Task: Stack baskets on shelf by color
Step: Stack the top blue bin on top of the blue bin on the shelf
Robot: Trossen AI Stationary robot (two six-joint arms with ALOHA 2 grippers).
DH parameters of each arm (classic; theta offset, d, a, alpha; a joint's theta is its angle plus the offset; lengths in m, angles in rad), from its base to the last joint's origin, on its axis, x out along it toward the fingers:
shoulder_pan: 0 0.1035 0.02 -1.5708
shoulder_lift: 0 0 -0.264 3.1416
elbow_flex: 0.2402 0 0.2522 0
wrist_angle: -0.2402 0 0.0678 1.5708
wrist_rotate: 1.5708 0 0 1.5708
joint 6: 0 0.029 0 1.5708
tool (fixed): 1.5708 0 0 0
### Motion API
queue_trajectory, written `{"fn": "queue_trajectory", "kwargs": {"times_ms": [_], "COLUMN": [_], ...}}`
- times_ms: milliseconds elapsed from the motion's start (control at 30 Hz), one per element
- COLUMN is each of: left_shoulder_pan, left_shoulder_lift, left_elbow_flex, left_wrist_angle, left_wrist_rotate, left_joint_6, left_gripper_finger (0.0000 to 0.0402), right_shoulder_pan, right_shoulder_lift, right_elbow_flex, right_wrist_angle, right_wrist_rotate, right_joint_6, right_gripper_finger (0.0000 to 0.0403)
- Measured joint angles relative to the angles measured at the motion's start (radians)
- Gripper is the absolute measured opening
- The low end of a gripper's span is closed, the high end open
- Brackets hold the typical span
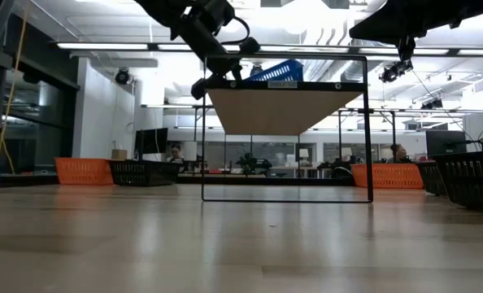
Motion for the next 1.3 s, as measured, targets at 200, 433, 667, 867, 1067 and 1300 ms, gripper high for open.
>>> {"fn": "queue_trajectory", "kwargs": {"times_ms": [200, 433, 667, 867, 1067, 1300], "left_shoulder_pan": [0.003, 0.004, 0.004, 0.006, 0.003, 0.002], "left_shoulder_lift": [-0.021, -0.073, -0.095, -0.095, -0.095, -0.095], "left_elbow_flex": [0.000, 0.000, 0.000, 0.000, 0.000, 0.000], "left_wrist_angle": [-0.061, -0.114, -0.199, -0.198, -0.182, -0.176], "left_wrist_rotate": [-0.002, -0.032, -0.074, -0.068, -0.036, -0.009], "left_joint_6": [-0.007, -0.004, -0.004, 0.004, 0.056, 0.085], "left_gripper_finger": [0.0000, 0.0000, 0.0000, 0.0000, 0.0003, 0.0022], "right_shoulder_pan": [0.000, 0.000, 0.000, 0.000, 0.000, 0.000], "right_shoulder_lift": [0.000, 0.000, 0.000, 0.000, 0.000, 0.000], "right_elbow_flex": [0.000, 0.000, 0.000, 0.000, 0.000, 0.000], "right_wrist_angle": [0.000, 0.001, 0.001, 0.002, 0.002, 0.002], "right_wrist_rotate": [0.000, 0.000, 0.000, 0.011, 0.011, 0.011], "right_joint_6": [0.000, 0.004, 0.026, 0.034, 0.047, 0.057], "right_gripper_finger": [0.0000, 0.0000, 0.0000, 0.0000, 0.0000, 0.0000]}}
